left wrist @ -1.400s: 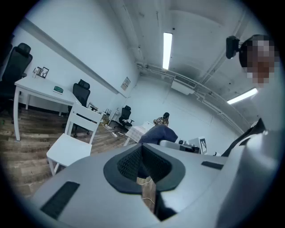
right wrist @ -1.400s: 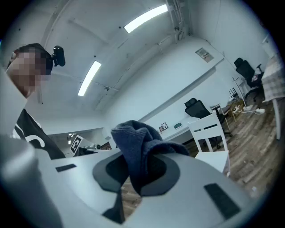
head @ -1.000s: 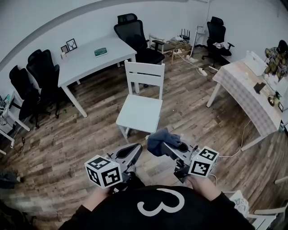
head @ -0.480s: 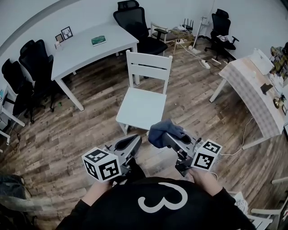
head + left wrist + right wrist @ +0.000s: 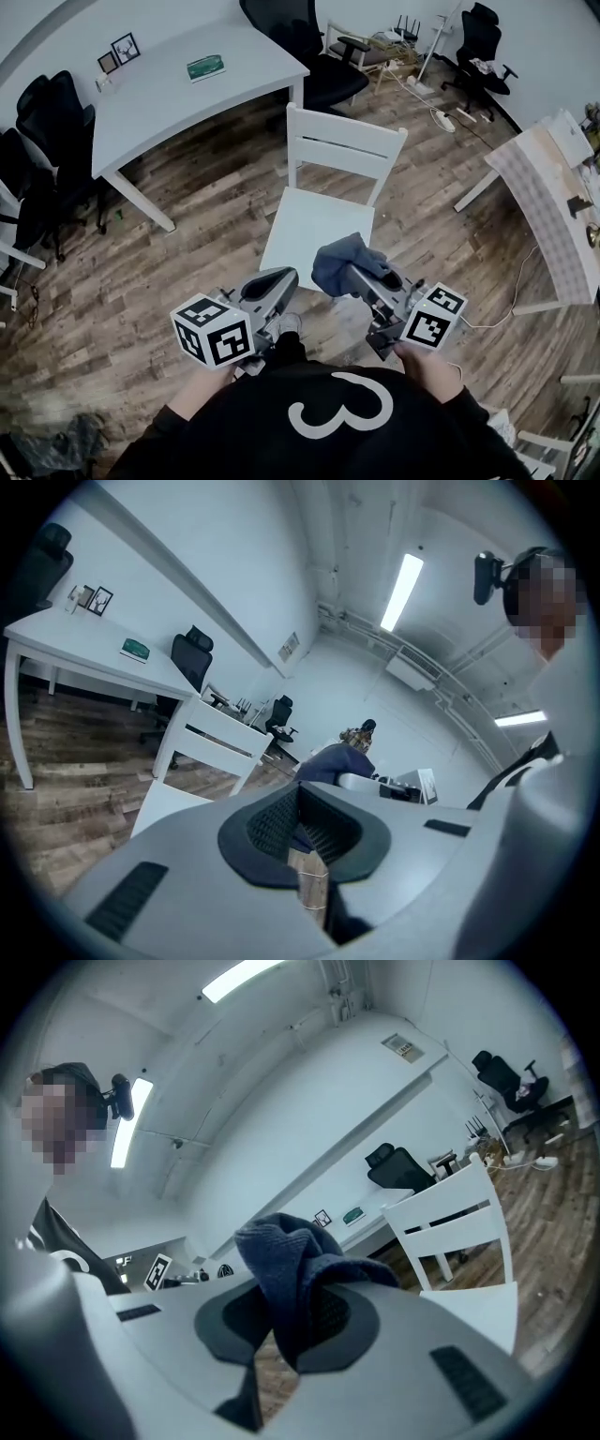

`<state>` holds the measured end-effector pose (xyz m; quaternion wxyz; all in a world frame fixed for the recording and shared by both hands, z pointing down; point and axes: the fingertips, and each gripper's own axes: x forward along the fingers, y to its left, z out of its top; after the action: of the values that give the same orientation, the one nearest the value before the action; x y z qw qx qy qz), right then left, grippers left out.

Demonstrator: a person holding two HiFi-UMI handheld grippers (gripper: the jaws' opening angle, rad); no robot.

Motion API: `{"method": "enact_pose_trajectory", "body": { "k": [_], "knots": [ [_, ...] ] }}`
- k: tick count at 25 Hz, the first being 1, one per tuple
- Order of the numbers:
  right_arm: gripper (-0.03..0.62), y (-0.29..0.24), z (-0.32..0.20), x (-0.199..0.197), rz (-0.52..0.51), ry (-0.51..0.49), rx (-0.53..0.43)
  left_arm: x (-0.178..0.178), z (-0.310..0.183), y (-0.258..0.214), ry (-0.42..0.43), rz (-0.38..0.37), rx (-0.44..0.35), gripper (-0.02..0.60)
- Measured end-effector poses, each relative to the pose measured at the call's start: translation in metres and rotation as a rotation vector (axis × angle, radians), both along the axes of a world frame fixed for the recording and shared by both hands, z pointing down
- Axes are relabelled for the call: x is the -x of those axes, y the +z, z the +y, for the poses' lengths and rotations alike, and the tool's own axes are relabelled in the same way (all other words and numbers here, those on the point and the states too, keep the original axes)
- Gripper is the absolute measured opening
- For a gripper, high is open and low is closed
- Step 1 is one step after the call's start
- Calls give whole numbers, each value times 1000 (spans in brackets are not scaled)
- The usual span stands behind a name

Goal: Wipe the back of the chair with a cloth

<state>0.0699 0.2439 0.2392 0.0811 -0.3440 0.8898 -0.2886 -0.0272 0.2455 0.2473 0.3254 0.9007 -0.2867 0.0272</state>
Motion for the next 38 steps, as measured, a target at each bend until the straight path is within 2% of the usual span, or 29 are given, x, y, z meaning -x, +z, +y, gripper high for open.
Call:
{"method": "enact_pose_trajectory", "body": {
  "k": [5,10,15,19,27,38],
  "knots": [
    [48,2,-83,26,17,43,25,34,-86,6,11,-12,25,14],
    [48,10,-134,35,38,82,48,49,-144,14,21,-17,45,14],
    [48,27,-173,31,54,111,70,45,-182,33,38,-25,70,14],
    [48,34,-202,23,24,117,92,34,-204,44,37,-28,107,14],
    [48,34,-274,-1,16,132,96,16,-261,42,0,-38,108,14],
    [48,61,-359,-6,110,119,71,11,-307,70,-58,-73,188,14]
  ]
}}
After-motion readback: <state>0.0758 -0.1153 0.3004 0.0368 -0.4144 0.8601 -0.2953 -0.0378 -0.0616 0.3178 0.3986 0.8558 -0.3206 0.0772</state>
